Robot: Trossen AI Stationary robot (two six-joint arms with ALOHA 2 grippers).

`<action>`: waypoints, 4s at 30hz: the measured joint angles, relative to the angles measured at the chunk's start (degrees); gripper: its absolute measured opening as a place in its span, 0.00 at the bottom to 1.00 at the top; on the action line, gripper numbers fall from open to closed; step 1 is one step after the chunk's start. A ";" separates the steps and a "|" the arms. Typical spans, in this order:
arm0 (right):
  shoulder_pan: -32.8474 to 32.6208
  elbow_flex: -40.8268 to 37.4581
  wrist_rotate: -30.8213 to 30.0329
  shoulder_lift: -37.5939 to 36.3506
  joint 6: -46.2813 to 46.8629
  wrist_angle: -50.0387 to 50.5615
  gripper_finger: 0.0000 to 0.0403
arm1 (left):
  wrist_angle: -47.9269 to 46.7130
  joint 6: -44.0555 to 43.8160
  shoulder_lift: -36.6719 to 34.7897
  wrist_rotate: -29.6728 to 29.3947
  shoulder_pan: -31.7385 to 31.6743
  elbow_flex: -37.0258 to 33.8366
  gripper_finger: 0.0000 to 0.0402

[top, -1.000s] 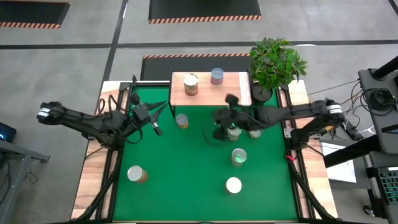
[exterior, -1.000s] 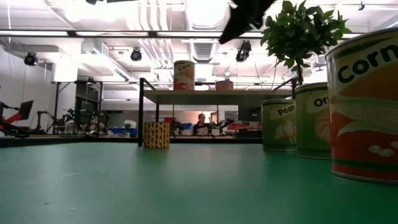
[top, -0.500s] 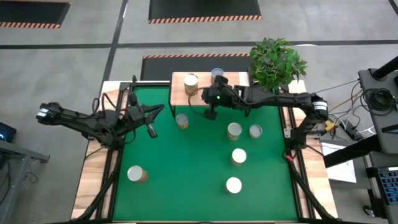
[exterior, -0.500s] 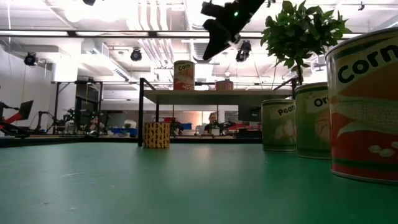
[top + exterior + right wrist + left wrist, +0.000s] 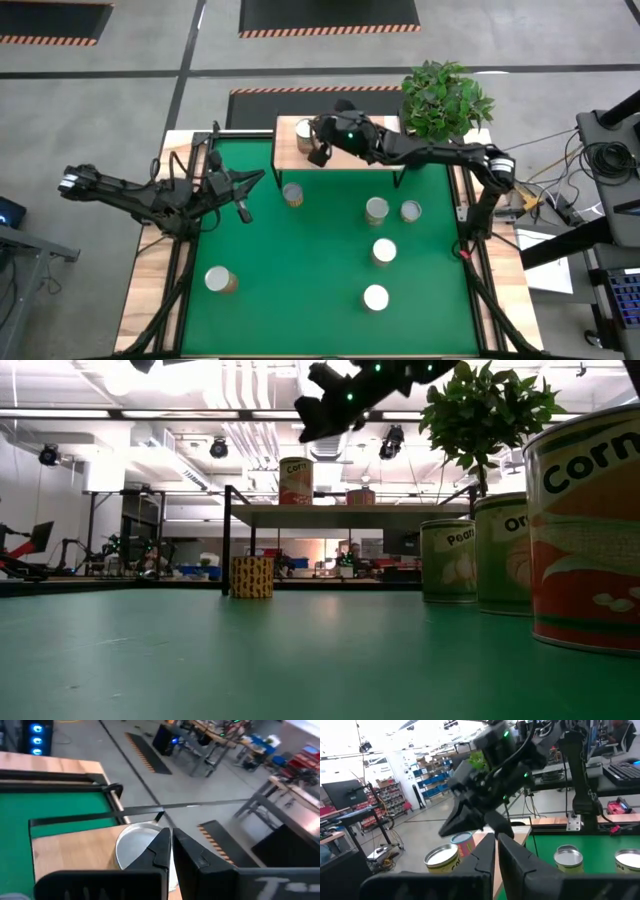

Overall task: Pick and place cans onto a shelf
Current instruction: Put the left big canned corn on the shelf

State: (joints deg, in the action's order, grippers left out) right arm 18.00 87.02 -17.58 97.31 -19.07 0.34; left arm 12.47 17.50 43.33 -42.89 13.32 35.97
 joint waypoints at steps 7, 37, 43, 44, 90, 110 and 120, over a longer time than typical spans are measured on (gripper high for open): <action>2.18 -0.02 6.02 2.26 1.76 -0.24 0.02 | 0.59 1.45 -0.13 -0.04 -0.01 0.00 0.01; -8.45 5.28 5.59 -11.51 5.86 28.13 0.02 | -9.54 -2.18 8.27 0.08 -3.31 7.08 0.00; -16.08 -3.45 5.61 -20.18 6.35 28.21 0.02 | -30.76 -4.58 22.10 13.24 -14.92 21.84 0.00; -16.98 -4.78 5.61 -21.53 6.37 28.16 0.02 | -33.25 -4.39 24.55 17.05 -17.44 24.55 0.00; -21.12 -20.49 5.53 -31.16 5.42 29.40 0.02 | -47.57 13.49 51.35 25.93 -51.94 56.59 0.00; -21.09 -20.74 5.53 -31.18 4.92 29.40 0.02 | -43.50 13.37 56.59 43.81 -55.06 57.05 0.00; -21.09 -20.74 5.53 -31.18 4.66 29.43 0.02 | -47.10 10.47 56.50 51.06 -54.82 61.64 0.00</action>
State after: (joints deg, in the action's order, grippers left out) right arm -3.09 66.28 -12.05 66.13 -14.41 29.76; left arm -34.63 27.96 99.83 8.16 -41.50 97.61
